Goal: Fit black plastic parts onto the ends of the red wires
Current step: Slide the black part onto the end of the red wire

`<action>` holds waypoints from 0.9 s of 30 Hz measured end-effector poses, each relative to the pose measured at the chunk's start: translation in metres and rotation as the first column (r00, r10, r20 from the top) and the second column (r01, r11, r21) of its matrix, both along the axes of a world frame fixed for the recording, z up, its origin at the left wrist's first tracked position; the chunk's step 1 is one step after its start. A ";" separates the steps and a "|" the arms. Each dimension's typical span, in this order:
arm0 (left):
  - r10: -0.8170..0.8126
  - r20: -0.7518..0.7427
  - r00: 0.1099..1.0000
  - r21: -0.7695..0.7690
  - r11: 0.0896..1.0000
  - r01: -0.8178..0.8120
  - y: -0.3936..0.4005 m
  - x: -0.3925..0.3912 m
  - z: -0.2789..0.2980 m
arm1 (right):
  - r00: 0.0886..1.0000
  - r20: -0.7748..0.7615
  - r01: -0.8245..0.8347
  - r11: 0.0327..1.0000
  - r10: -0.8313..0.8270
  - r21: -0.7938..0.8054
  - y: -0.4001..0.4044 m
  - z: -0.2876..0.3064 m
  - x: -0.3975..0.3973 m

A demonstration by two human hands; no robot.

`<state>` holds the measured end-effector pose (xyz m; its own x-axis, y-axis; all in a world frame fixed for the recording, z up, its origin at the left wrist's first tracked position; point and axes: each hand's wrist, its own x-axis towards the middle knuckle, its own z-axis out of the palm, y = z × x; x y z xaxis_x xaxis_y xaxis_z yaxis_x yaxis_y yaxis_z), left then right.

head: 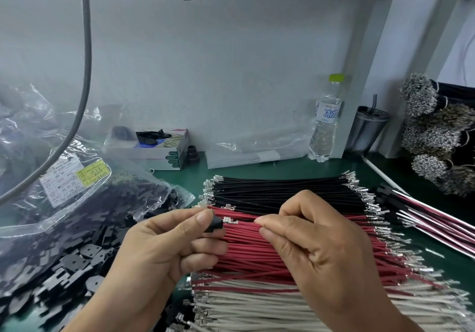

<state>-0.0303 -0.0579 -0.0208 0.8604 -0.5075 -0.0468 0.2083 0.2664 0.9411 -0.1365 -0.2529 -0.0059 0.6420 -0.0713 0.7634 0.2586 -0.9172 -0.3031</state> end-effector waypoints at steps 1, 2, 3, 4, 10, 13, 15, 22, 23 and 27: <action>0.002 -0.005 1.000 -0.001 1.000 -0.002 0.000 0.000 0.000 | 1.000 0.000 -0.007 1.000 0.007 0.005 0.000 0.000 0.000; 0.002 -0.009 1.000 -0.003 1.000 -0.002 -0.001 0.000 0.000 | 1.000 0.000 -0.005 1.000 0.005 -0.003 0.000 0.000 0.001; 0.002 -0.012 1.000 -0.005 1.000 -0.002 -0.001 0.000 0.000 | 1.000 0.000 0.001 1.000 -0.001 -0.023 0.000 -0.001 0.001; 0.001 -0.015 1.000 -0.009 1.000 -0.001 -0.001 0.001 -0.001 | 1.000 0.001 0.007 0.999 -0.007 -0.050 0.000 -0.001 0.001; 0.013 -0.019 1.000 0.007 1.000 -0.013 0.001 0.002 -0.001 | 1.000 0.010 0.027 0.973 -0.025 -0.228 -0.003 -0.005 0.001; 0.014 -0.024 1.000 0.035 0.999 -0.013 0.001 0.000 0.000 | 1.000 0.019 0.025 0.955 -0.020 -0.297 -0.005 -0.004 0.002; 0.013 -0.027 1.000 0.056 0.998 -0.011 -0.001 -0.002 -0.001 | 0.999 0.029 0.031 0.960 -0.023 -0.280 -0.004 -0.003 0.003; 0.036 -0.003 0.999 0.056 0.998 -0.036 -0.007 -0.009 -0.003 | 0.999 -0.020 0.034 0.990 -0.037 -0.140 0.009 -0.011 0.006; 0.055 0.081 0.995 0.081 0.995 -0.062 -0.007 -0.011 -0.003 | 0.998 -0.035 0.042 0.991 -0.047 -0.129 0.009 -0.010 0.005; 0.086 0.460 0.884 0.129 0.978 -0.163 -0.008 -0.014 -0.001 | 0.995 -0.096 0.037 0.998 -0.041 -0.044 0.006 -0.007 0.004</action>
